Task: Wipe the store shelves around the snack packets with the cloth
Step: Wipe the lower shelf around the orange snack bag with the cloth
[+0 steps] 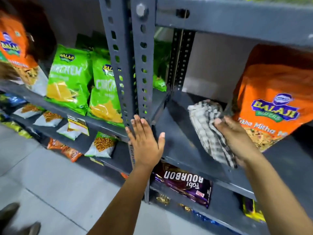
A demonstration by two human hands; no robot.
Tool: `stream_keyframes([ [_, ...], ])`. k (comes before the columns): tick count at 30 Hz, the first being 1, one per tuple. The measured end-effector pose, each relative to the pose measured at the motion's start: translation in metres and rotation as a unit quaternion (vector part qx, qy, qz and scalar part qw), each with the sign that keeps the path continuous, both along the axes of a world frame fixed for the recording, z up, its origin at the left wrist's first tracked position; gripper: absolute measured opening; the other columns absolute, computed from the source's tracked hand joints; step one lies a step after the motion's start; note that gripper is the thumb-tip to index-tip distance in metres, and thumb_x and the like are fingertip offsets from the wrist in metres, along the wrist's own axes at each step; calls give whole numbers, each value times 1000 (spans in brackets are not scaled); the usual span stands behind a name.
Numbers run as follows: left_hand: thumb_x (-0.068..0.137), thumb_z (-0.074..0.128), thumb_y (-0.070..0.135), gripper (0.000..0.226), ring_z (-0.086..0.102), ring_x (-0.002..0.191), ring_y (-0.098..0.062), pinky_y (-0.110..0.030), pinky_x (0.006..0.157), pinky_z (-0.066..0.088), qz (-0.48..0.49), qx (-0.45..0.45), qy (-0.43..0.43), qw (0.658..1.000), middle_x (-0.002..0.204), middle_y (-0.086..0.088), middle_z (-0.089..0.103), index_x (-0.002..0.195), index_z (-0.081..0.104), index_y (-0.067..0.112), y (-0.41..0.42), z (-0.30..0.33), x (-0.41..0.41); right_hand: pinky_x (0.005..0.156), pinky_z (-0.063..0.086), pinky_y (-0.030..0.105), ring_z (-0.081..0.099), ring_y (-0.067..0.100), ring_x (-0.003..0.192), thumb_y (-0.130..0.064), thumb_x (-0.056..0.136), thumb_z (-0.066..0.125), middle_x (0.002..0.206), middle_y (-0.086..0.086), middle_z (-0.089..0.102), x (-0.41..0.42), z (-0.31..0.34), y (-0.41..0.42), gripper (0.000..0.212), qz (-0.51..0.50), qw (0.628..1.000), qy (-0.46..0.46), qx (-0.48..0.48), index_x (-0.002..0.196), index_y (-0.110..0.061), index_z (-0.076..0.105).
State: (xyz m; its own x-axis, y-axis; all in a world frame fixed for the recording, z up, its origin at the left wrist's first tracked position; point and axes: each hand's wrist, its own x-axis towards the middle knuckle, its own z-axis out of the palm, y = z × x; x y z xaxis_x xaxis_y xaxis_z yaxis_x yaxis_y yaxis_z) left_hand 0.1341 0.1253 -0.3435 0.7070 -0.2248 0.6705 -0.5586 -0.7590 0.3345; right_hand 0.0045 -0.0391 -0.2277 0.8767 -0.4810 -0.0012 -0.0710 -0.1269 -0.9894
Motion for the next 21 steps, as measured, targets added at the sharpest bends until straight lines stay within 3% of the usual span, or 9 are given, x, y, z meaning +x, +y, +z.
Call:
stream_keyframes([
  [1,95,12,51,72,6,134,-41,-52,110,0,-4,-6,-7,1000,142,-29,8,143,-9,2,0,-2,0,87,46,16,61,-5,89,-31,90,53,89,-22,71,12,2,1,14,31,998,16,-51,91,-32,66],
  [3,95,14,50,74,-7,141,-34,-50,112,-5,-10,-18,-21,1000,150,-24,-10,142,-23,6,1,-4,1,90,42,19,57,2,97,-19,94,50,106,-9,66,43,8,-1,20,86,978,48,-186,108,-24,63],
  [5,96,15,49,73,-21,142,-22,-48,113,-8,-11,-27,-34,999,152,-8,-32,141,-27,10,2,-6,2,93,40,30,56,16,109,-22,94,50,117,4,64,76,8,-10,29,79,940,80,-321,121,-15,57],
  [7,96,15,48,71,-23,141,-18,-46,114,-9,-9,-33,-35,999,150,-1,-36,141,-27,12,2,-8,2,93,43,37,56,33,115,-25,95,48,122,18,62,109,0,-24,34,25,918,106,-381,126,-10,53],
  [11,98,14,44,66,-21,142,-17,-42,115,-10,-4,-36,-45,998,151,0,-34,142,-25,14,3,-12,4,102,38,51,42,48,124,-33,96,40,139,29,43,154,-40,-61,48,-48,902,181,-389,141,-20,32],
  [13,99,13,41,63,-21,142,-17,-41,115,-10,1,-17,-54,998,151,-1,-33,143,-23,14,7,-15,7,116,18,50,19,43,140,-36,97,35,155,22,18,167,-68,-76,54,18,865,283,-415,146,-21,19],
  [15,100,13,40,61,-21,142,-17,-40,116,-8,-4,0,-58,998,151,-1,-33,143,-23,14,11,-17,9,119,6,52,3,39,145,-46,95,32,160,12,1,173,-88,-84,61,55,837,358,-409,148,-24,11],
  [18,100,13,39,60,-20,142,-16,-40,116,-5,1,3,-54,999,151,0,-33,144,-19,14,10,-18,9,117,5,54,3,37,145,-50,94,29,160,5,0,185,-98,-92,59,40,845,362,-391,147,-29,13],
  [21,100,14,38,52,-20,142,-16,-41,115,-2,4,-1,-45,999,152,1,-32,142,-1,12,9,-19,8,117,13,53,13,38,143,-40,94,36,159,6,11,189,-99,-93,51,50,843,327,-424,143,-30,26],
])
